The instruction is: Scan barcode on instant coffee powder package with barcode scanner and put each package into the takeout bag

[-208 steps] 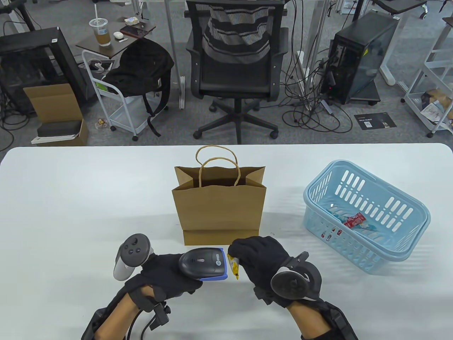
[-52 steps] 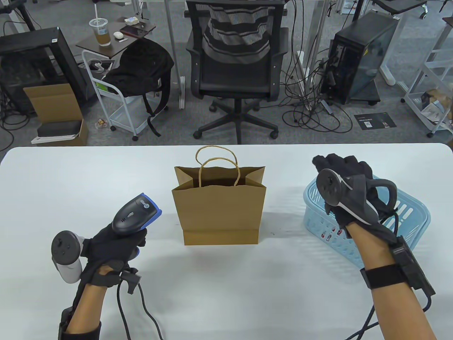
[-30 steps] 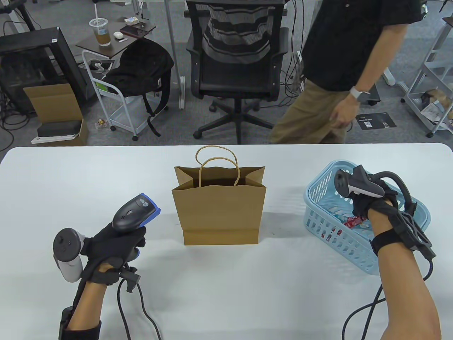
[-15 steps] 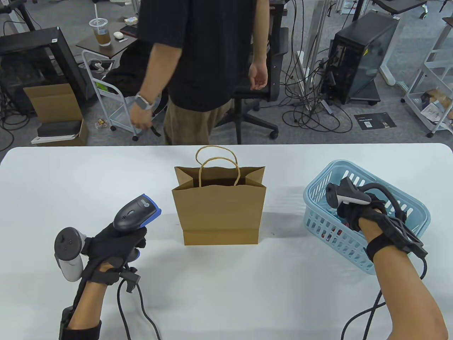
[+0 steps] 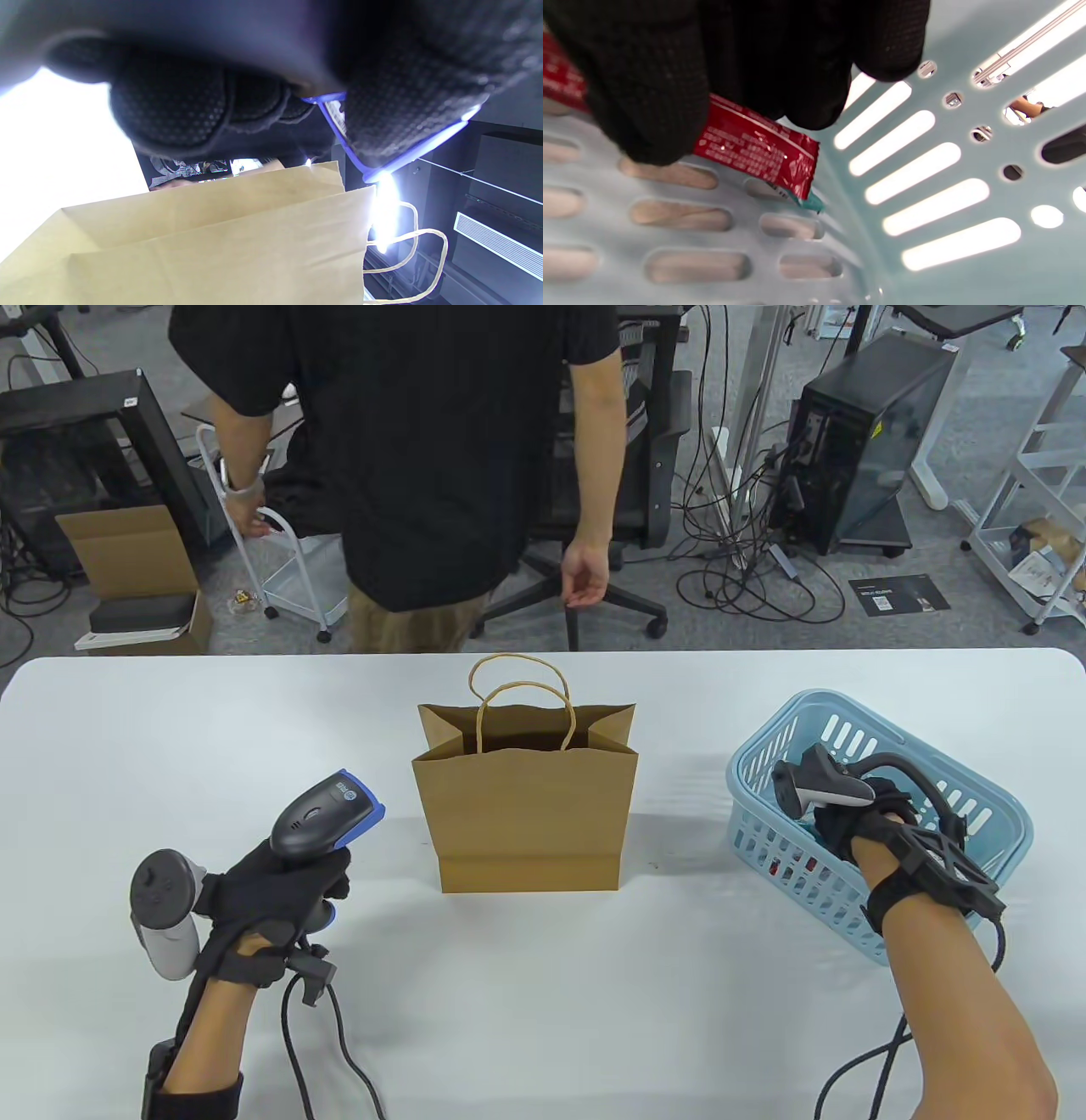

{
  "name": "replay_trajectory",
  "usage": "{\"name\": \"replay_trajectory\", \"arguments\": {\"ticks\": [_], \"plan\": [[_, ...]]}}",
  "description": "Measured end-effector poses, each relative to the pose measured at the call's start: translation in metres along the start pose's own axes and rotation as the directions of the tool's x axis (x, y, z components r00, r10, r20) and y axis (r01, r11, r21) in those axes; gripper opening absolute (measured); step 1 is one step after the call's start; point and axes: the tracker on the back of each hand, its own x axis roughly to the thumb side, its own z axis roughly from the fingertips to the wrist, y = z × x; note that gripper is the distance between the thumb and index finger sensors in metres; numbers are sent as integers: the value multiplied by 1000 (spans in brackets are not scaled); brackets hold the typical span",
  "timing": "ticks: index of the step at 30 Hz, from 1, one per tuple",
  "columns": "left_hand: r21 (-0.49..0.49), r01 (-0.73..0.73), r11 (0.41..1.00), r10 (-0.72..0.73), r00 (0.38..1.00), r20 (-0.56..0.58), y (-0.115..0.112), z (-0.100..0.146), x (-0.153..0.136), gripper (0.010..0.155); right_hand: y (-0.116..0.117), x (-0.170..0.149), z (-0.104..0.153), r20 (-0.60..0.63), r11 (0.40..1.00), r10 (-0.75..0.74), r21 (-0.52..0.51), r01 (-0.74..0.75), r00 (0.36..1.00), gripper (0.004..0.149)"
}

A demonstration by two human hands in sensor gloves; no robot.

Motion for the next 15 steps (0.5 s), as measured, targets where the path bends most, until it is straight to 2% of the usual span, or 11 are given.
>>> {"name": "replay_trajectory", "arguments": {"ticks": [6, 10, 15], "plan": [[4, -16, 1000, 16, 1000, 5, 1, 0, 1, 51, -2, 5, 7, 4, 989, -138, 59, 137, 990, 42], [4, -16, 1000, 16, 1000, 12, 2, 0, 1, 51, -6, 0, 9, -41, 984, -150, 91, 153, 988, 42], [4, -24, 1000, 24, 999, 21, 3, -1, 0, 51, -23, -15, 18, -108, 979, -183, 75, 192, 977, 42]]}}
